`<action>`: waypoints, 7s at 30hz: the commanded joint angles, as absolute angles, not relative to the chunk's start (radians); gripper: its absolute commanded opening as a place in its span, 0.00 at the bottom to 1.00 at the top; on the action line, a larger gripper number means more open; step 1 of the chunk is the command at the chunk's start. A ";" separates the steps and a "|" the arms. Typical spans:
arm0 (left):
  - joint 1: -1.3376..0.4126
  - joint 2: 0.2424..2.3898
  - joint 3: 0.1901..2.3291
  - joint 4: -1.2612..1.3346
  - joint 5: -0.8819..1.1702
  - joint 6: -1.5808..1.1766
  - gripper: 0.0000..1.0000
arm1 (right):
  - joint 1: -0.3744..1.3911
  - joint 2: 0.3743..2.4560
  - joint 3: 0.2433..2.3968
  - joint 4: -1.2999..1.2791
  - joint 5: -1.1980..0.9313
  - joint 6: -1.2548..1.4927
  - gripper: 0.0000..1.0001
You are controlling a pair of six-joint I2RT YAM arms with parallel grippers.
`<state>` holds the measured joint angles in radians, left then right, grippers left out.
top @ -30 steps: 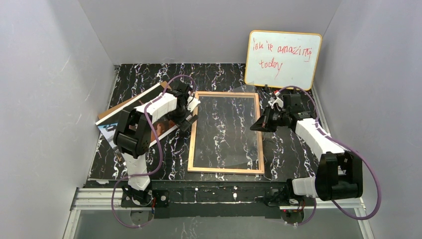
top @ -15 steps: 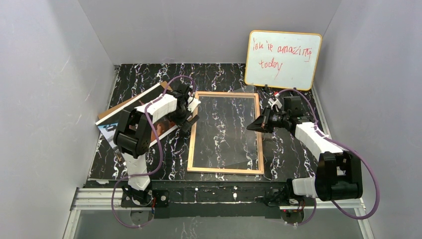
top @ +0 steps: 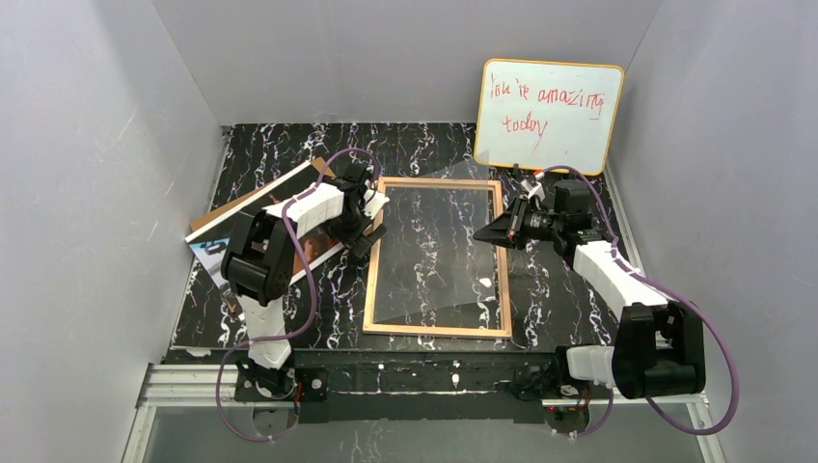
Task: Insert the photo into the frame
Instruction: Place the photo frame item in the photo frame.
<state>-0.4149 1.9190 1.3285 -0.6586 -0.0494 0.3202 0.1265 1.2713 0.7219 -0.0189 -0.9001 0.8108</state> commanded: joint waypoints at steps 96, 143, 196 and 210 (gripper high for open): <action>-0.348 1.907 1.263 -0.631 0.051 0.222 0.96 | 0.233 1.263 0.813 -0.218 -0.598 0.629 0.09; -0.349 1.918 1.248 -0.626 0.031 0.231 0.95 | 0.212 1.288 0.768 -0.258 -0.542 0.614 0.02; -0.348 1.916 1.216 -0.608 0.016 0.256 0.95 | 0.212 1.361 0.714 -0.171 -0.376 0.530 0.68; -0.348 1.915 1.216 -0.607 0.014 0.258 0.95 | 0.217 1.404 0.761 -0.235 -0.269 0.516 0.73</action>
<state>-0.3550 1.8843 1.2663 -0.5690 0.0078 0.2394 0.2108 1.3979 0.7055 -0.2085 -0.3199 0.5400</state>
